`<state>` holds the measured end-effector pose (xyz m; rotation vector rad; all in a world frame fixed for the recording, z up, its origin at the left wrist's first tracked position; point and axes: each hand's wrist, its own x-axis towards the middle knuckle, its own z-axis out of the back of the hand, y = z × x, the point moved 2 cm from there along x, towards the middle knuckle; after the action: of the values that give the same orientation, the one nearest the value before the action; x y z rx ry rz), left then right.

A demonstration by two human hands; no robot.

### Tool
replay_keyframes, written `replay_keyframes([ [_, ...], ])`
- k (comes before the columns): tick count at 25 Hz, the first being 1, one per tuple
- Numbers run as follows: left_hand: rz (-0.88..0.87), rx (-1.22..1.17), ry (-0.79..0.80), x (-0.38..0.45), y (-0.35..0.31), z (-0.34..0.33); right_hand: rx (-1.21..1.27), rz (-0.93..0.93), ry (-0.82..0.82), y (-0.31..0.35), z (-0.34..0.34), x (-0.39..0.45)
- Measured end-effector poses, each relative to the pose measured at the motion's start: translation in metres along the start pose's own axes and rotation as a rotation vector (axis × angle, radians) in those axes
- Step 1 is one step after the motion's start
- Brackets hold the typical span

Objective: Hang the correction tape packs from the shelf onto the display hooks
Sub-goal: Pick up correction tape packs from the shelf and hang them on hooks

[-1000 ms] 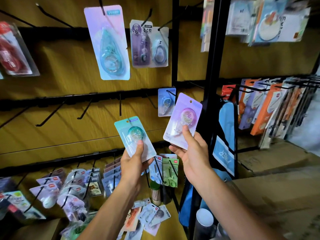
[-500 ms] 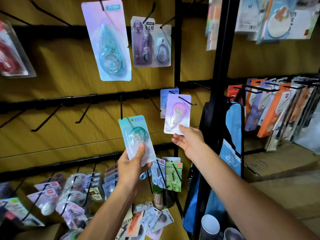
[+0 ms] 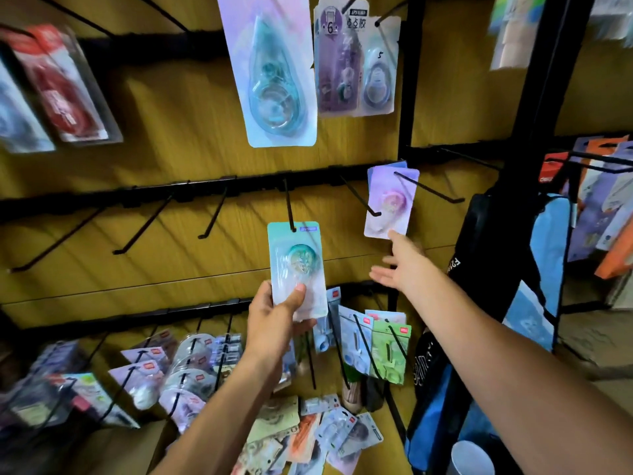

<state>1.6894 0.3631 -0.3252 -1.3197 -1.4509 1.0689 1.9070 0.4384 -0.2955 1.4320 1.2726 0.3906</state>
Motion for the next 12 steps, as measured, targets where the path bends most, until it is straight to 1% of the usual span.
replay_keyframes([
  [2, 0.032, -0.011, 0.0, -0.003, 0.001, -0.002, -0.077, 0.005, 0.119, -0.022, 0.006, -0.022],
  [5, 0.058, -0.029, 0.016, -0.012, -0.001, -0.009, -0.271, 0.094, 0.405, -0.048, 0.013, -0.069],
  [6, 0.06, -0.029, 0.034, -0.016, -0.002, -0.012, -0.326, 0.128, 0.45, -0.054, 0.017, -0.084],
  [7, 0.058, -0.017, 0.062, -0.02, -0.002, -0.016, -0.38, 0.168, 0.465, -0.057, 0.02, -0.096],
  [9, 0.045, 0.036, 0.132, -0.027, -0.001, -0.023, -0.451, 0.258, 0.444, -0.062, 0.028, -0.109],
  [11, 0.02, 0.072, 0.182, -0.034, -0.002, -0.03, -0.464, 0.359, 0.385, -0.063, 0.039, -0.116],
  [12, -0.004, 0.087, 0.179, -0.036, -0.003, -0.032, -0.47, 0.417, 0.339, -0.062, 0.047, -0.119],
])
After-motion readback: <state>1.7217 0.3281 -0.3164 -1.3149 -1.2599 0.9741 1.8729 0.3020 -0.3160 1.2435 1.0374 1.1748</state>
